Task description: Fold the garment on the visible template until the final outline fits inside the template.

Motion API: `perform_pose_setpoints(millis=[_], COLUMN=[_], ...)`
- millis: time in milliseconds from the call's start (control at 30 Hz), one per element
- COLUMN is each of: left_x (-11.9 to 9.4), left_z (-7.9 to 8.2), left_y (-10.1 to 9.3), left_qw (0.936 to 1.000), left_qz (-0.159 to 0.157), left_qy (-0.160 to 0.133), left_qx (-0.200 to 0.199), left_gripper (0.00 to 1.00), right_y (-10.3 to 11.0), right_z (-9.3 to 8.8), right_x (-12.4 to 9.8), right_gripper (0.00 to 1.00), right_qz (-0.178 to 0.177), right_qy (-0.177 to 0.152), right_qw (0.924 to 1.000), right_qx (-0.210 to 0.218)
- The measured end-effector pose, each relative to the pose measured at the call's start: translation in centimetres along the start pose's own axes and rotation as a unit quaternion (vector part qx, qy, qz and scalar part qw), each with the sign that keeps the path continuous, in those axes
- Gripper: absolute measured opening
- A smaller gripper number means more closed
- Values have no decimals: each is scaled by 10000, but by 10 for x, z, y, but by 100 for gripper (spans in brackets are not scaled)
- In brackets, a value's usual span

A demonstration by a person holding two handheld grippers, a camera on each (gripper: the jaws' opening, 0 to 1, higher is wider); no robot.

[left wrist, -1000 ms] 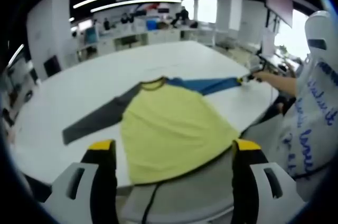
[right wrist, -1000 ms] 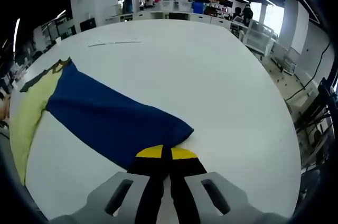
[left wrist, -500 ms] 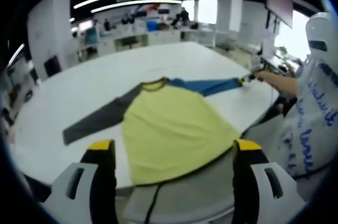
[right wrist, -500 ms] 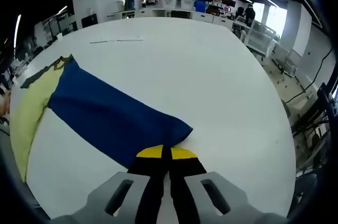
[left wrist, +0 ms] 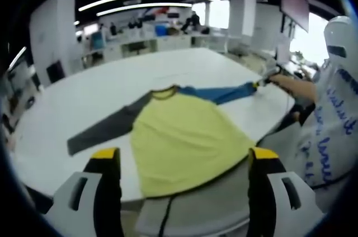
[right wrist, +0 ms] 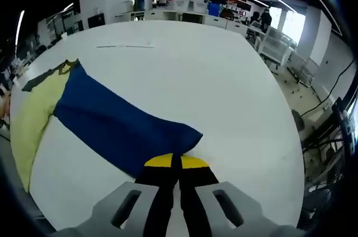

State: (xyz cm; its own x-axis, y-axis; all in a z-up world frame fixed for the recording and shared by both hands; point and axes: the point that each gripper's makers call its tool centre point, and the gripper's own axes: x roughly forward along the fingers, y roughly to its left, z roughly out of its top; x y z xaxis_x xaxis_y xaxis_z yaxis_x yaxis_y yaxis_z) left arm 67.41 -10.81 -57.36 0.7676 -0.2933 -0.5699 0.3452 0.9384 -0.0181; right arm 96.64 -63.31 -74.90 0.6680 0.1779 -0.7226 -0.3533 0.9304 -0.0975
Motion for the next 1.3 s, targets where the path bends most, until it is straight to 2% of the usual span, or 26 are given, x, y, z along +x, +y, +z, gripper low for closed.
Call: perform_pose_setpoints(millis=[400, 1100, 1300], left_x=[-7, -25, -27], left_z=[3, 0, 0], left_y=[5, 30, 40], left_qw=[9997, 9987, 9986], left_qz=[-201, -425, -402], left_qy=[-113, -224, -305], left_qx=[51, 194, 178], left_gripper=[97, 100, 100], right_y=[10, 66, 79], right_z=[21, 69, 81], right_x=[-14, -35, -39], right_gripper=[2, 2, 2], right_qz=[-69, -63, -47], right_qy=[-128, -401, -471], right_qw=[9998, 9968, 9961], right_qx=[-157, -692, -745])
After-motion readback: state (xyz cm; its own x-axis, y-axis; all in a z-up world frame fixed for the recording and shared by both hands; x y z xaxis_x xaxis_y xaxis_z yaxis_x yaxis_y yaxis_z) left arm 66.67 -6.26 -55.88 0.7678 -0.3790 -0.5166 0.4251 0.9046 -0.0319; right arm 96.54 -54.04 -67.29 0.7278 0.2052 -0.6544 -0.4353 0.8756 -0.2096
